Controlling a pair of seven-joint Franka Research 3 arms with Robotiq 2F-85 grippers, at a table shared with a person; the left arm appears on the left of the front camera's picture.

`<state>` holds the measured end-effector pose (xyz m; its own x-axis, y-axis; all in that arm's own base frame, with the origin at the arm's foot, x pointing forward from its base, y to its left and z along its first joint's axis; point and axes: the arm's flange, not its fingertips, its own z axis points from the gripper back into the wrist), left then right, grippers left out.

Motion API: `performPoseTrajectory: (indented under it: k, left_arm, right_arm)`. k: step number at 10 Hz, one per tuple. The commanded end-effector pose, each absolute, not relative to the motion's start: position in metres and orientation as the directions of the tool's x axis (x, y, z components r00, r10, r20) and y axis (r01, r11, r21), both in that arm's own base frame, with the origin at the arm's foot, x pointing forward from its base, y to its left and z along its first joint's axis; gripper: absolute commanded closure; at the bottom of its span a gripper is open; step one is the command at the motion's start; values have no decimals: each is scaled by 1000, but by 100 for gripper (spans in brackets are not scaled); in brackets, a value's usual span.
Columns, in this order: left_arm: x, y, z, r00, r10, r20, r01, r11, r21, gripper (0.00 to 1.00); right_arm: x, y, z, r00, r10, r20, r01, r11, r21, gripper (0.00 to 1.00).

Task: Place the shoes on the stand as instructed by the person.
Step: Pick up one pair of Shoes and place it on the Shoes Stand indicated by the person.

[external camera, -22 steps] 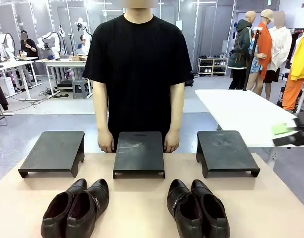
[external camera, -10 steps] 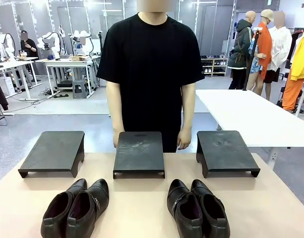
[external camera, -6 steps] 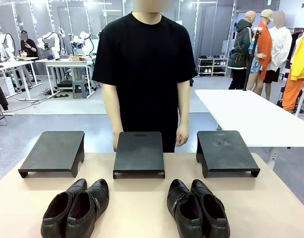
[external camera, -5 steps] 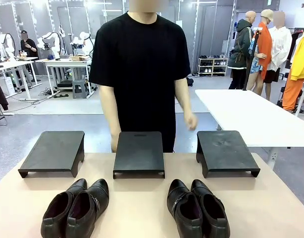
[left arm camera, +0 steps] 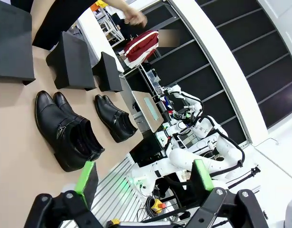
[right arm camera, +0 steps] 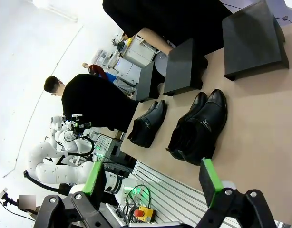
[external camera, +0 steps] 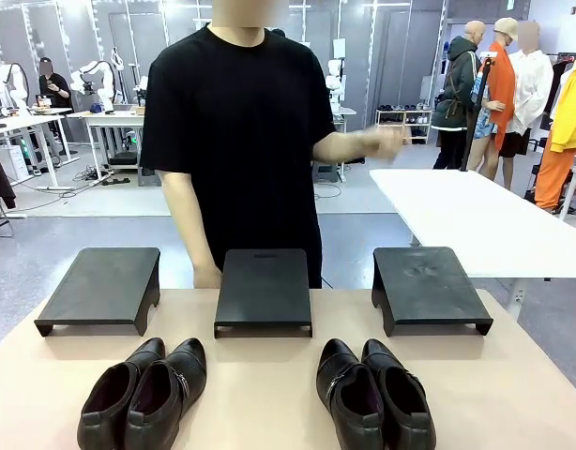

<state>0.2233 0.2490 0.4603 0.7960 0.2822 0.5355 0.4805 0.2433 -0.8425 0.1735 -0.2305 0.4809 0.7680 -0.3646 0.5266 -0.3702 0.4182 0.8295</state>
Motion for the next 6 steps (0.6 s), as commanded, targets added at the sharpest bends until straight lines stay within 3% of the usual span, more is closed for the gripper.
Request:
performPoseTrajectory:
  k: [1,6]
  left_arm:
    - [223,250,461,791,281,544,494,232,-838,0]
    - [223,250,461,791,281,544,494,232,-838,0]
  right_arm:
    - [174,-232,483,756,-360,546,-392,420,819,0]
    - [174,-232,483,756,-360,546,-392,420,819,0]
